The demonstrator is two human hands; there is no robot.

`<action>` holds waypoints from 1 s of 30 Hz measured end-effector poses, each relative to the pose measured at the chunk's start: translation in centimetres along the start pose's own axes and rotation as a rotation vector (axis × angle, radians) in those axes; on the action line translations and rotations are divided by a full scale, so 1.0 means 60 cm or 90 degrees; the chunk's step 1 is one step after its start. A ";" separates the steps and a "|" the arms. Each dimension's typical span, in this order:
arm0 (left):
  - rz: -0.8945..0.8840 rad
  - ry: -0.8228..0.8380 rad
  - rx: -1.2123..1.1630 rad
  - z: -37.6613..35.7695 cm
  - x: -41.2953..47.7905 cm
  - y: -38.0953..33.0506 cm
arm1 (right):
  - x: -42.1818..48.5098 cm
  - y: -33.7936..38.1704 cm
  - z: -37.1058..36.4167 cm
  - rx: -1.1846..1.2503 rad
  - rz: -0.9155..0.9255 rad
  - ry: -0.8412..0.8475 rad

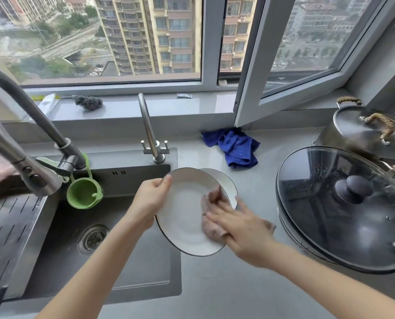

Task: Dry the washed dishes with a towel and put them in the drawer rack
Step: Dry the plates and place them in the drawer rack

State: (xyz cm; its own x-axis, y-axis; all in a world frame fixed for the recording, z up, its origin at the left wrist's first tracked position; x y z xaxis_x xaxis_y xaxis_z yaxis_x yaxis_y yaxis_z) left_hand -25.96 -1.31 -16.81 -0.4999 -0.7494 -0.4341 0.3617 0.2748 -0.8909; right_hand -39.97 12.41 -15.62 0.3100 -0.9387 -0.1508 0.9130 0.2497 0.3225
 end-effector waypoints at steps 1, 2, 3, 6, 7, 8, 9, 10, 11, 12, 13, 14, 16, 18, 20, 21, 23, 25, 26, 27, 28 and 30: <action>0.014 0.015 0.013 -0.001 -0.005 0.004 | 0.002 -0.017 0.007 -0.080 -0.017 -0.024; 0.026 0.039 0.031 -0.006 -0.009 0.006 | 0.011 -0.029 0.018 -0.128 -0.027 -0.048; 0.041 0.064 0.057 -0.011 -0.014 0.008 | 0.025 -0.033 0.032 -0.149 -0.027 -0.071; 0.021 0.116 0.092 -0.028 -0.026 0.001 | 0.079 -0.009 0.069 -0.113 0.028 -0.057; -0.009 0.124 0.102 -0.034 -0.032 -0.009 | 0.095 0.002 0.074 -0.072 0.057 -0.013; -0.038 0.118 0.130 -0.038 -0.042 -0.024 | 0.107 0.013 0.080 -0.023 0.077 0.034; -0.064 0.103 0.171 -0.040 -0.052 -0.039 | 0.116 0.021 0.089 0.026 0.087 0.069; -0.088 0.083 0.214 -0.044 -0.063 -0.053 | 0.123 0.024 0.098 0.081 0.089 0.089; -0.106 0.058 0.242 -0.044 -0.072 -0.063 | 0.128 0.022 0.109 0.152 0.084 0.101; -0.125 0.034 0.245 -0.043 -0.080 -0.071 | 0.132 0.019 0.118 0.233 0.074 0.111; -0.132 0.015 0.222 -0.039 -0.085 -0.072 | 0.133 0.016 0.124 0.305 0.061 0.124; -0.140 0.000 0.195 -0.033 -0.087 -0.072 | 0.134 0.016 0.129 0.362 0.047 0.137; -0.145 -0.009 0.155 -0.027 -0.090 -0.068 | 0.131 0.014 0.128 0.435 0.019 0.157; -0.144 0.006 0.108 -0.028 -0.090 -0.056 | 0.126 0.006 0.122 0.457 -0.024 0.165; -0.139 -0.002 0.066 -0.025 -0.094 -0.045 | 0.116 -0.010 0.112 0.458 -0.078 0.154; -0.143 -0.018 0.059 -0.022 -0.097 -0.043 | 0.108 -0.020 0.106 0.463 -0.108 0.135; -0.158 -0.047 0.036 -0.015 -0.102 -0.040 | 0.090 -0.035 0.094 0.536 -0.158 0.077; -0.178 -0.055 0.014 -0.015 -0.109 -0.035 | 0.071 -0.040 0.073 0.667 -0.181 0.015; -0.183 -0.054 0.012 -0.018 -0.111 -0.029 | 0.060 -0.043 0.059 0.726 -0.198 -0.012; -0.185 -0.052 0.015 -0.023 -0.114 -0.021 | 0.047 -0.047 0.044 0.783 -0.224 -0.036; -0.185 -0.053 0.018 -0.027 -0.117 -0.014 | 0.034 -0.050 0.029 0.836 -0.250 -0.057; -0.183 -0.053 0.015 -0.038 -0.121 0.002 | 0.013 -0.055 0.006 0.916 -0.286 -0.083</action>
State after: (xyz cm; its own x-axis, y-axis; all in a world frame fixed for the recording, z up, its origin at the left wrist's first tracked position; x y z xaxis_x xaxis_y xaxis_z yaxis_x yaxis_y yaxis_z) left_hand -24.11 5.54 -14.06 -0.5179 -0.8418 -0.1518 0.2338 0.0315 -0.9718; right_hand -42.83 10.77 -16.49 -0.0116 -0.9048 -0.4256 -0.1309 -0.4206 0.8977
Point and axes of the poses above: each hand's wrist, its own x-axis towards the middle knuckle, its own z-axis out of the back of the hand, y = z × x, the point moved 9 cm from there along x, towards the middle knuckle, and after that the axes turned 15 degrees about y, right-handed, at the moved point
